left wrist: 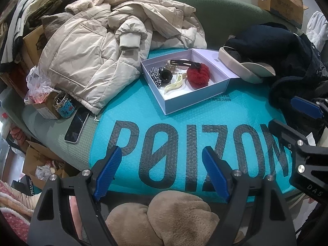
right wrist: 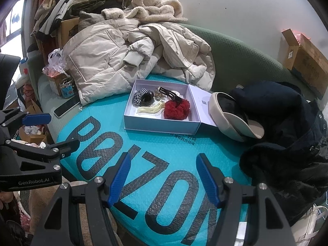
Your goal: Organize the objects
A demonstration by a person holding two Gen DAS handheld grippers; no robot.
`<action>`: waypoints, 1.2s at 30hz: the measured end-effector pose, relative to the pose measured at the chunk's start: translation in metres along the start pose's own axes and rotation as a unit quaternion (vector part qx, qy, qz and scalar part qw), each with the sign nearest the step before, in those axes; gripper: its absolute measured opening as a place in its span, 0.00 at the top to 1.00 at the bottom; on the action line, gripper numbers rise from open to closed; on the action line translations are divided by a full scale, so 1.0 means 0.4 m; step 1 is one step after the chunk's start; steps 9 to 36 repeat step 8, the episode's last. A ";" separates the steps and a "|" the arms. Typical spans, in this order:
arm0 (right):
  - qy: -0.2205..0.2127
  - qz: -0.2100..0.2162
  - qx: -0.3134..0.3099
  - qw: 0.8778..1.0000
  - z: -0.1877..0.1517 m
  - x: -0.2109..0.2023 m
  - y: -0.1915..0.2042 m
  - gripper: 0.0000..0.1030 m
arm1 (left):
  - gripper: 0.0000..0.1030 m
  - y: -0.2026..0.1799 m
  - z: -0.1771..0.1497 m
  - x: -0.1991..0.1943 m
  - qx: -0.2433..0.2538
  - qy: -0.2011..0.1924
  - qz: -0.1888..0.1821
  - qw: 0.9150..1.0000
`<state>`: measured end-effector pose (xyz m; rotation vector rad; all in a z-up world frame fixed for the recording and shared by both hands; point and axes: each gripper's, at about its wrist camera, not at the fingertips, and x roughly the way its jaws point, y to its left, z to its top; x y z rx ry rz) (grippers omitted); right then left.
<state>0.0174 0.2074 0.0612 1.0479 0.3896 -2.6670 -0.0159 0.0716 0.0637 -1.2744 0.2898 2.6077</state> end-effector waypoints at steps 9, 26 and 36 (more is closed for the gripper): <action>0.007 0.006 0.012 1.000 -0.022 0.027 -0.007 0.35 | 0.23 0.014 -0.013 0.020 -0.011 -0.002 0.010 1.000; 0.007 0.006 0.012 1.000 -0.022 0.027 -0.007 0.35 | 0.23 0.014 -0.013 0.020 -0.011 -0.002 0.010 1.000; 0.007 0.006 0.012 1.000 -0.022 0.027 -0.007 0.35 | 0.23 0.014 -0.013 0.020 -0.011 -0.002 0.010 1.000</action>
